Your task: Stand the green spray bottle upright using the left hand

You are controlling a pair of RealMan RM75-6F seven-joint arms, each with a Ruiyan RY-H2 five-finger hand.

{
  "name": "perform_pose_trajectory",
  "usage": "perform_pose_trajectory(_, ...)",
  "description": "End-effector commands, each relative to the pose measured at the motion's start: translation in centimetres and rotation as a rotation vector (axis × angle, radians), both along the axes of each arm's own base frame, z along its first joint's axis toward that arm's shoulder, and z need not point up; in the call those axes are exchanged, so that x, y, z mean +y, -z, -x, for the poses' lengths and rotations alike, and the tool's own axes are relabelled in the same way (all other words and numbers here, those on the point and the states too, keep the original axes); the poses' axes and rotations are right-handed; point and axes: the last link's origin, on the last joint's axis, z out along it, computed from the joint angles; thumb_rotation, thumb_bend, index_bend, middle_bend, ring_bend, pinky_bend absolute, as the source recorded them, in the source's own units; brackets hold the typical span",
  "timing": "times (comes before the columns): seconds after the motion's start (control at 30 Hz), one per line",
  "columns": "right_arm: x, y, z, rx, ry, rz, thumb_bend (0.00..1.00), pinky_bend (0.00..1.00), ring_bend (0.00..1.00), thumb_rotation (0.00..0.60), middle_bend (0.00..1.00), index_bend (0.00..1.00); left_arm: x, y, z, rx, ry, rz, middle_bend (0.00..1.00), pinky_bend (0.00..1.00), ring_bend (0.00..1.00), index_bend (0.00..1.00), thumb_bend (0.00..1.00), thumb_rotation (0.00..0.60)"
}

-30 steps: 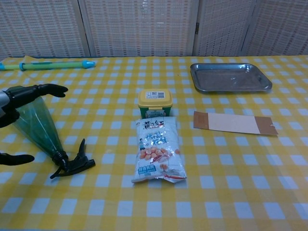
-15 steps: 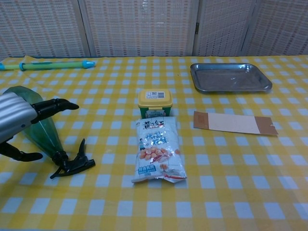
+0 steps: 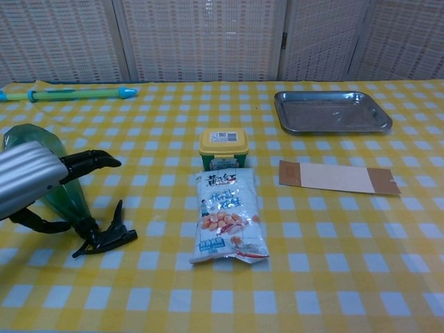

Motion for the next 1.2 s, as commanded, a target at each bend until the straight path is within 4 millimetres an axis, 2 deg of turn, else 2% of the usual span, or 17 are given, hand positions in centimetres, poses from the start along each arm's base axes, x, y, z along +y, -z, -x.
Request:
perform_pose_trajectory(0.03,0.0,-0.4,0.2,-0.004,0.009,0.018,0.35,0.00,0.00,0.600,0.00,0.00,1.2,0.7,-0.1,-0.005,-0.034,0.002,0.18,1.00,1.00,0.15,0.19,0.600)
perform_pose_trajectory(0.13,0.0,-0.6,0.3,-0.008,0.015,0.026,0.35,0.00,0.00,0.600,0.00,0.00,1.8,0.8,-0.5,-0.040,-0.033,-0.018,0.18,1.00,1.00,0.16,0.19,0.600)
perform_pose_trajectory(0.33,0.3,-1.2,0.4,-0.014,0.025,0.044,0.35,0.00,0.00,0.600,0.00,0.00,4.4,0.9,-1.5,-0.126,-0.067,-0.100,0.18,1.00,1.00,0.17,0.19,0.600)
perform_pose_trajectory(0.63,0.5,-1.5,0.6,-0.017,0.026,0.048,0.35,0.00,0.00,0.600,0.00,0.00,7.1,2.1,-2.0,-0.132,-0.138,-0.158,0.19,1.00,1.00,0.17,0.19,0.600)
perform_pose_trajectory(0.73,0.5,-1.5,0.6,-0.020,0.023,0.046,0.35,0.00,0.00,0.600,0.00,0.00,7.2,2.4,-2.2,-0.133,-0.141,-0.148,0.28,1.00,1.00,0.22,0.19,0.600)
perform_pose_trajectory(0.83,0.7,-1.7,0.5,-0.025,0.019,0.050,0.35,0.00,0.00,0.600,0.00,0.00,7.0,2.2,-2.3,-0.134,-0.124,-0.149,0.39,1.00,1.00,0.36,0.19,0.600)
perform_pose_trajectory(0.97,0.9,-1.7,0.4,-0.028,0.008,0.041,0.35,0.00,0.00,0.600,0.00,0.00,6.5,1.9,-2.2,-0.113,-0.110,-0.160,0.49,1.00,1.00,0.45,0.19,0.600)
perform_pose_trajectory(1.2,1.3,-1.7,0.2,-0.032,-0.008,0.036,0.36,0.00,0.00,0.600,0.00,0.00,5.8,1.7,-2.0,-0.055,-0.125,-0.182,0.52,1.00,1.00,0.46,0.20,0.600)
